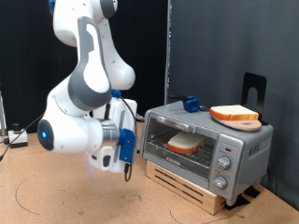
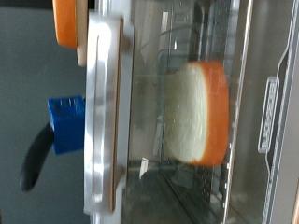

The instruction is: Make a piece of toast with the oven

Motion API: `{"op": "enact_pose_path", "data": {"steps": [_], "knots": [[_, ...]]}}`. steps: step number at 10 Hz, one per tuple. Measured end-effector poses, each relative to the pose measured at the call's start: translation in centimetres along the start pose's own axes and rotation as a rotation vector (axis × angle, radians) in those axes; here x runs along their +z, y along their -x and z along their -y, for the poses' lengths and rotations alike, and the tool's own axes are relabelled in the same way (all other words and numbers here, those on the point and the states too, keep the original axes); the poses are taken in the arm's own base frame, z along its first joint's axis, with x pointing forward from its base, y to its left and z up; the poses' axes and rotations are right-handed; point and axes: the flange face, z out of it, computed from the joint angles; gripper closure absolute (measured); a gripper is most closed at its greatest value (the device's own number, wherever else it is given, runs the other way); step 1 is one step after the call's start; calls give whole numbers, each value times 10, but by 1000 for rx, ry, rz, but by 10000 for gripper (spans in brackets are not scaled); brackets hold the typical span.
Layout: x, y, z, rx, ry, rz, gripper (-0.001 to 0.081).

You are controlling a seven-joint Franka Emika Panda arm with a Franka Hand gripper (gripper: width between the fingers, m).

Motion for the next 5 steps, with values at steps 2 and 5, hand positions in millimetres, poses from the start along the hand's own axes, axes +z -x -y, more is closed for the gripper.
{"op": "enact_pose_path", "data": {"steps": [2, 5], "knots": [[-1, -10, 1, 3, -9, 14, -2], [-3, -21, 7, -54, -41, 39, -2]]}}
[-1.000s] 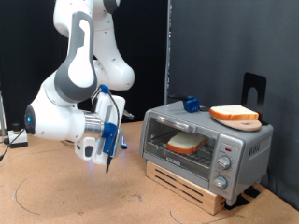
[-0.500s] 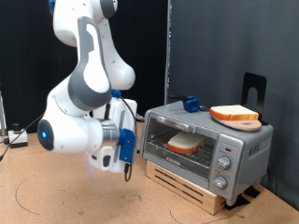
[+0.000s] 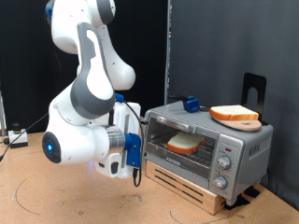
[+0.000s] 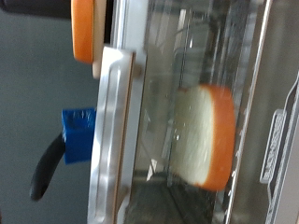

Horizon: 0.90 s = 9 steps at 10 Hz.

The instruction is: Make a piece of toast with the oven

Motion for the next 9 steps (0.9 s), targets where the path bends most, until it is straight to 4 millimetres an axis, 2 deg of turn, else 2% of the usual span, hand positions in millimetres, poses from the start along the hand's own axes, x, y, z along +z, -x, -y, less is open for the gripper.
{"op": "enact_pose_path", "data": {"steps": [3, 6, 9], "knots": [[4, -35, 9, 11, -21, 0, -2], [16, -69, 16, 70, -10, 6, -2], [13, -69, 15, 47, -71, 20, -2]]}}
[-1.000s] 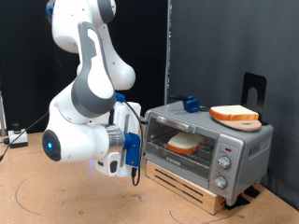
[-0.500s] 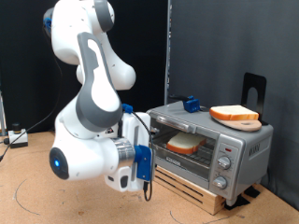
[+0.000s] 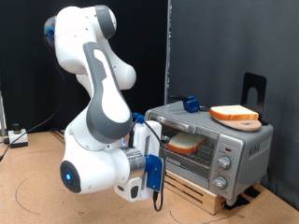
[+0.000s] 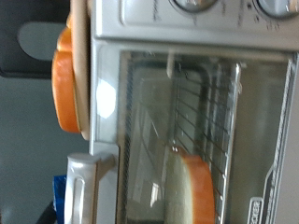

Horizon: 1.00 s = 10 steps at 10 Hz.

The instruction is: Make a piece of toast with the oven

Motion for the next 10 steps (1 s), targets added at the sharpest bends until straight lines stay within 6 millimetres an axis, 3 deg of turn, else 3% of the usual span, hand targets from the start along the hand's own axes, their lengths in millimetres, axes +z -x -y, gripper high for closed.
{"op": "enact_pose_path", "data": {"steps": [4, 10], "knots": [[4, -42, -2, -30, -34, 15, -2], [73, -107, 3, -1, 61, 66, -2]]}}
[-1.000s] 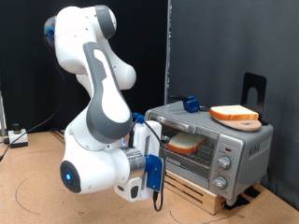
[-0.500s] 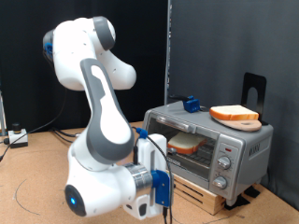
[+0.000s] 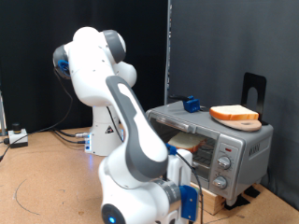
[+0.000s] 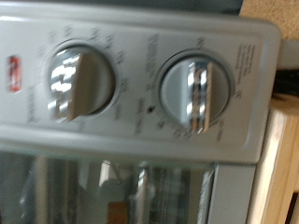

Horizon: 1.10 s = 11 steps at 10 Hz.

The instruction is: Make a piece of toast with the oven

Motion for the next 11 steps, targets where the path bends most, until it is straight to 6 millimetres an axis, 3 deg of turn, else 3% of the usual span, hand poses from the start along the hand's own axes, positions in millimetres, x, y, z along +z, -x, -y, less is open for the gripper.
{"op": "enact_pose_path", "data": {"steps": [2, 5, 11], "knots": [[29, -18, -1, 4, 10, 16, -2], [58, -27, 4, 0, 4, 49, -2], [75, -32, 10, -2, 0, 45, -2]]}}
